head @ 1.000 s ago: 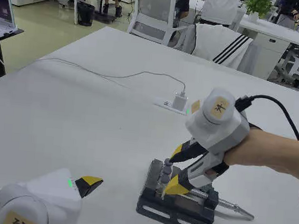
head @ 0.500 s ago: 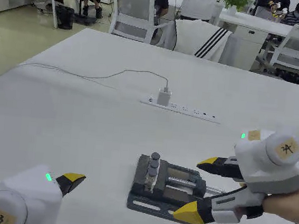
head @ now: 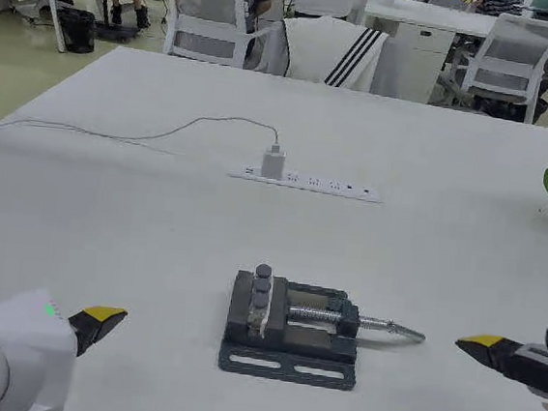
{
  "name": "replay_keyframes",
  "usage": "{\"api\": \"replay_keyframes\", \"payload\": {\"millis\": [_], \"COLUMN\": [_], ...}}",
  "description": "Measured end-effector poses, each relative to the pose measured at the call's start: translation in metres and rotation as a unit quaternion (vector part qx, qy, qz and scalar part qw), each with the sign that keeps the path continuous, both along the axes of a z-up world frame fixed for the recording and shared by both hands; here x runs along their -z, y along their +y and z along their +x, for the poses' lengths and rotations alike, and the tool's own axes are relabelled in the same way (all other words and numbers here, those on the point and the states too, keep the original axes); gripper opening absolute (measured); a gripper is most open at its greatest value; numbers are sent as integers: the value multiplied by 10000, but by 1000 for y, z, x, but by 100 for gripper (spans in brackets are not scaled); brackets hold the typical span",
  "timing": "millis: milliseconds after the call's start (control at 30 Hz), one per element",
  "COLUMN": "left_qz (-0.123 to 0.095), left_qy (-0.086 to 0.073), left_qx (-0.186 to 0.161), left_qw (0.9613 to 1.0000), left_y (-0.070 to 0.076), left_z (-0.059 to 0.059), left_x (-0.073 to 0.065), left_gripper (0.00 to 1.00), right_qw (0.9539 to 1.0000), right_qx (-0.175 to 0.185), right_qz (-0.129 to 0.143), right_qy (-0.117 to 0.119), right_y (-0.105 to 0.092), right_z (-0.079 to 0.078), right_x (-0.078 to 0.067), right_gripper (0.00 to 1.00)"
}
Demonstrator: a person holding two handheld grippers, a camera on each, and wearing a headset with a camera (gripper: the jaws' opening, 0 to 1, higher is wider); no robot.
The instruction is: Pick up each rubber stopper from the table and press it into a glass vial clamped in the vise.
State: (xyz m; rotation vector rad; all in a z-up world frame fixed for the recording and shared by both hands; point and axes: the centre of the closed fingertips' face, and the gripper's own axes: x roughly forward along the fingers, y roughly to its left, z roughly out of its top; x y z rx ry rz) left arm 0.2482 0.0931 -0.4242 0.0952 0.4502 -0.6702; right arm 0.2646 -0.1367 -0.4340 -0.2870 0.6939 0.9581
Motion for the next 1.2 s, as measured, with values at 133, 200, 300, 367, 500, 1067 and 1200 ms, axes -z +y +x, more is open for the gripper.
{"api": "replay_keyframes", "payload": {"millis": [133,200,300,367,500,1067,1200], "left_qz": [1,30,25,86,75,-53,-83], "left_qy": [1,17,40,68,123,78,105], "left_qx": [-1,9,-14,0,-37,27,19], "left_qw": [10000,10000,10000,9999,9999,10000,9999], "left_y": [1,2,3,4,6,-6,-11], "left_z": [1,0,-1,-2,-6,-5,-4], "left_x": [-2,-1,-1,1,5,10,11], "left_gripper": [99,99,99,99,99,99,99], "right_qw": [9997,9996,9991,9987,9980,9981,9975], "right_qx": [207,234,181,200,213,134,226], "right_qz": [122,160,279,369,530,572,623], "right_qy": [1,-16,-261,-300,-277,-210,-244], "right_y": [-3,-9,-3,2,8,18,14], "right_z": [-7,-8,-9,-11,-14,-20,-18], "right_x": [2,5,0,-1,2,9,9], "right_gripper": [99,99,99,99,99,97,99]}}
